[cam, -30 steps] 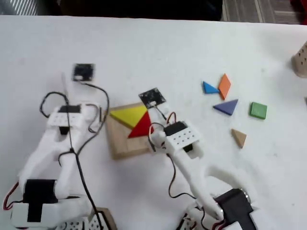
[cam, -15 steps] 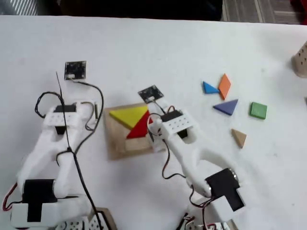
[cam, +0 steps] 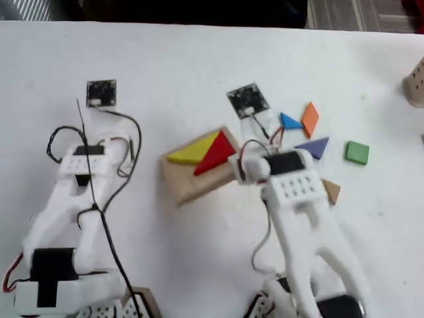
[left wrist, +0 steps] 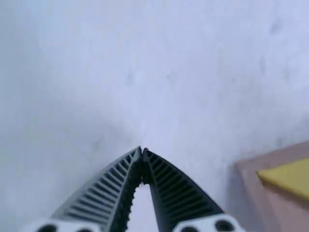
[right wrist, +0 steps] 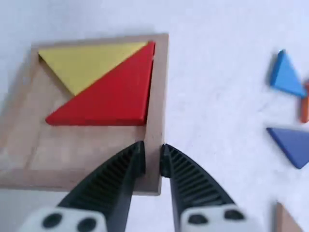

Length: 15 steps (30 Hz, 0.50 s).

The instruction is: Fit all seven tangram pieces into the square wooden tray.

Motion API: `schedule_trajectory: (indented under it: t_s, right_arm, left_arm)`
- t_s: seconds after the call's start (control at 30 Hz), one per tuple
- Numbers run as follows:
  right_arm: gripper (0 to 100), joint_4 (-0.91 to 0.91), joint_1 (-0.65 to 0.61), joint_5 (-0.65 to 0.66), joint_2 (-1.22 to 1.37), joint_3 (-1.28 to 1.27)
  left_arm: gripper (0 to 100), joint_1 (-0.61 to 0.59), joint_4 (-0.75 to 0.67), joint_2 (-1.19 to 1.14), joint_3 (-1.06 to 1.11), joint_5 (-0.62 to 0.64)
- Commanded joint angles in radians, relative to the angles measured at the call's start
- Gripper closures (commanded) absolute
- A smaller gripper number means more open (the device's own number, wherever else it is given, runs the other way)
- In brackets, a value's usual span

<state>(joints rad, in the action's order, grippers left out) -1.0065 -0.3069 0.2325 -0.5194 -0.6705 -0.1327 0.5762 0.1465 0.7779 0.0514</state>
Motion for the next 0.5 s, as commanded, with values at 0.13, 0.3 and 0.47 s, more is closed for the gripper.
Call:
schedule_trajectory:
  t_s: [0.13, 0.3, 0.47]
  right_arm:
    - [98.1, -0.035, 0.016, 0.095, -0.257, 0.021]
    - [98.1, -0.113, 0.001, 0.1, -0.255, 0.12]
    - [98.1, -0.154, -0.038, 0.092, -0.211, 0.129]
  left_arm:
    - [98, -0.022, -0.026, 0.012, -0.038, 0.008]
    - [98, -0.022, -0.026, 0.012, -0.038, 0.008]
    - [98, -0.024, -0.026, 0.012, -0.038, 0.008]
